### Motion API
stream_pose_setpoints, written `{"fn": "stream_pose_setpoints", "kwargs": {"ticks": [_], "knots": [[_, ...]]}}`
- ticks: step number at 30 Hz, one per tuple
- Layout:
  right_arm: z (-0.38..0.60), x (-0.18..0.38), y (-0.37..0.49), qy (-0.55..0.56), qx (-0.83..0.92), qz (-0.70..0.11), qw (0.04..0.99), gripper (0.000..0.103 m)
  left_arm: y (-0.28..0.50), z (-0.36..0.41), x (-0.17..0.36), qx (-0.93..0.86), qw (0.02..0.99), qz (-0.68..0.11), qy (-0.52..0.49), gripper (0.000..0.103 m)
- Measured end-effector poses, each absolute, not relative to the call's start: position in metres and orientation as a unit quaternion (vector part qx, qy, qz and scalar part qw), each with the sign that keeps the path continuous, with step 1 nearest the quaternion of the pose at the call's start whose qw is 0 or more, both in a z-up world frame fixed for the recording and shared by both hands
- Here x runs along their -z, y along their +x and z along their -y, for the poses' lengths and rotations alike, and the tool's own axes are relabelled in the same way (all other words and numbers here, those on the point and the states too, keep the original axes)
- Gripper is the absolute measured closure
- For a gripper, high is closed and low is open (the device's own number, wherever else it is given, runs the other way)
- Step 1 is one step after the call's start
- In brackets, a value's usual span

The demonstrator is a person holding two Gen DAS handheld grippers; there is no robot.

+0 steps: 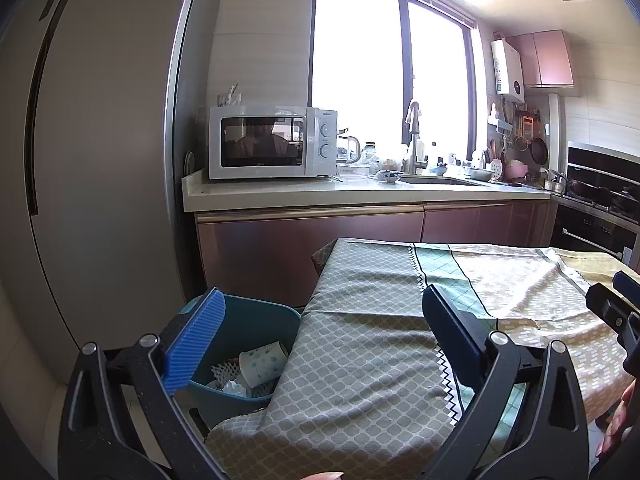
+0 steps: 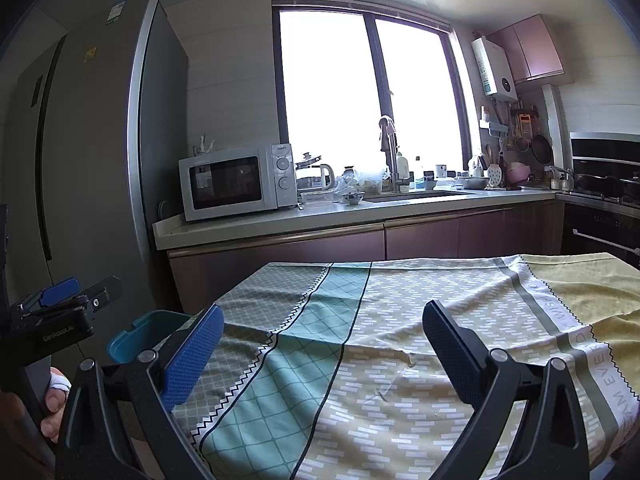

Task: Collect trash

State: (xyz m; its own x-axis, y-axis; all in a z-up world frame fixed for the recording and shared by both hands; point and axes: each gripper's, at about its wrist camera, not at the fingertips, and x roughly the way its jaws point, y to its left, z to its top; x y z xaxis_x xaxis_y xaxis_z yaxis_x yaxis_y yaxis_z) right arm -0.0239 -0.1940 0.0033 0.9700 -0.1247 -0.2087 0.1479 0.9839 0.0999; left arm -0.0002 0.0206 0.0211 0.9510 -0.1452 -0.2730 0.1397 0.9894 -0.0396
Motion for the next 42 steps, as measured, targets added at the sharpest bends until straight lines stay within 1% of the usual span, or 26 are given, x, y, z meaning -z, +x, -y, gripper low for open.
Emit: {"fn": "stream_pose_setpoints", "kwargs": {"ticks": [42], "knots": [[0.1982, -0.0034, -0.026, 0.058, 0.069, -0.103, 0.991, 0.007, -0.0006, -0.0208, -0.0231, 0.065, 0.989, -0.134, -0.012, 0.006]]}}
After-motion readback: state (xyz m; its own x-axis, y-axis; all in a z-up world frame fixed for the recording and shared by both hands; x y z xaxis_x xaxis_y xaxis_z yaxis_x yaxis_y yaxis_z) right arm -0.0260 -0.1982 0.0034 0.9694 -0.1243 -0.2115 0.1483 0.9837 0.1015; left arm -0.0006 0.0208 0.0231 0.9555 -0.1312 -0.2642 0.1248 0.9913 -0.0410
